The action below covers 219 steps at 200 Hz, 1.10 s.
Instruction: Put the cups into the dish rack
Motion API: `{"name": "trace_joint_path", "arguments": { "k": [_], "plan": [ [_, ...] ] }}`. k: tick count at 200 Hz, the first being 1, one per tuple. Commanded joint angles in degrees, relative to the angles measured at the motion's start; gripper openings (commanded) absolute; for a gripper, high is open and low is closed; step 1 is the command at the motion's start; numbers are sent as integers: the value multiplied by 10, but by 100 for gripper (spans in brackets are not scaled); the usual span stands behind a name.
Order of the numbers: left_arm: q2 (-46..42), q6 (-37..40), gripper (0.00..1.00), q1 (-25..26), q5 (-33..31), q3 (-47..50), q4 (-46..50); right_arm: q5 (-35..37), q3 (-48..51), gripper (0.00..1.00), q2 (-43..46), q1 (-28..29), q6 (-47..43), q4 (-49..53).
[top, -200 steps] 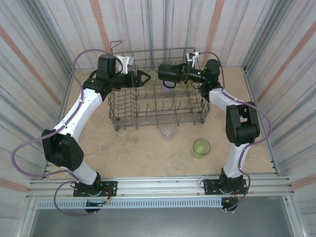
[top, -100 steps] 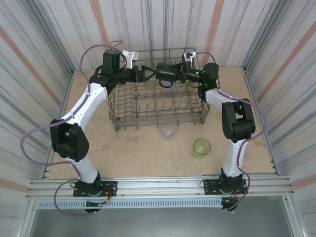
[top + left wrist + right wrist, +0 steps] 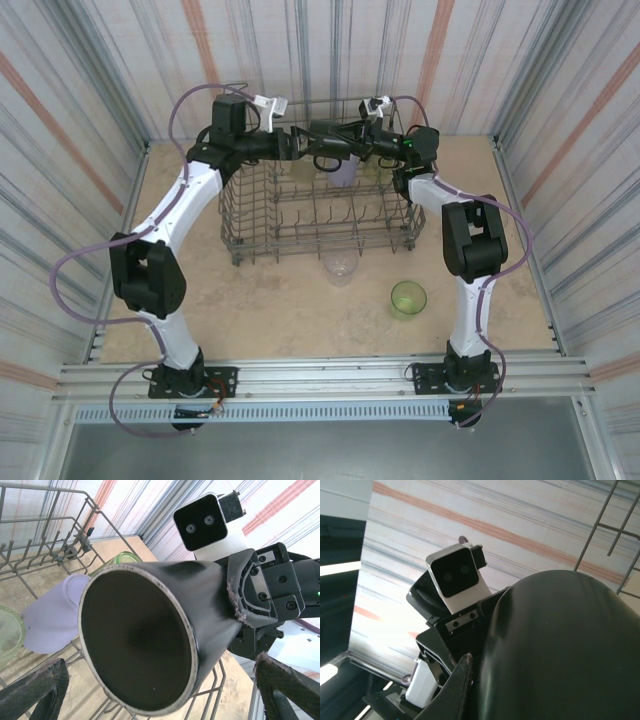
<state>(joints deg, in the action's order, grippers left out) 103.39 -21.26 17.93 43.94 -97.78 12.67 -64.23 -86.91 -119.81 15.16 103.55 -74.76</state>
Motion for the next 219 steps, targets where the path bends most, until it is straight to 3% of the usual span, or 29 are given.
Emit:
{"name": "trace_joint_path", "arguments": {
  "k": [1,100,219],
  "plan": [
    [13,-5,99,-5,29,-24,-19,-1,-32,0,7,6,18,-59],
    [38,-55,99,-7,92,-28,-88,-17,-46,0,22,12,32,-59],
    [89,-50,99,-30,202,-42,-142,-27,-57,0,40,17,43,-60]
  ]
}}
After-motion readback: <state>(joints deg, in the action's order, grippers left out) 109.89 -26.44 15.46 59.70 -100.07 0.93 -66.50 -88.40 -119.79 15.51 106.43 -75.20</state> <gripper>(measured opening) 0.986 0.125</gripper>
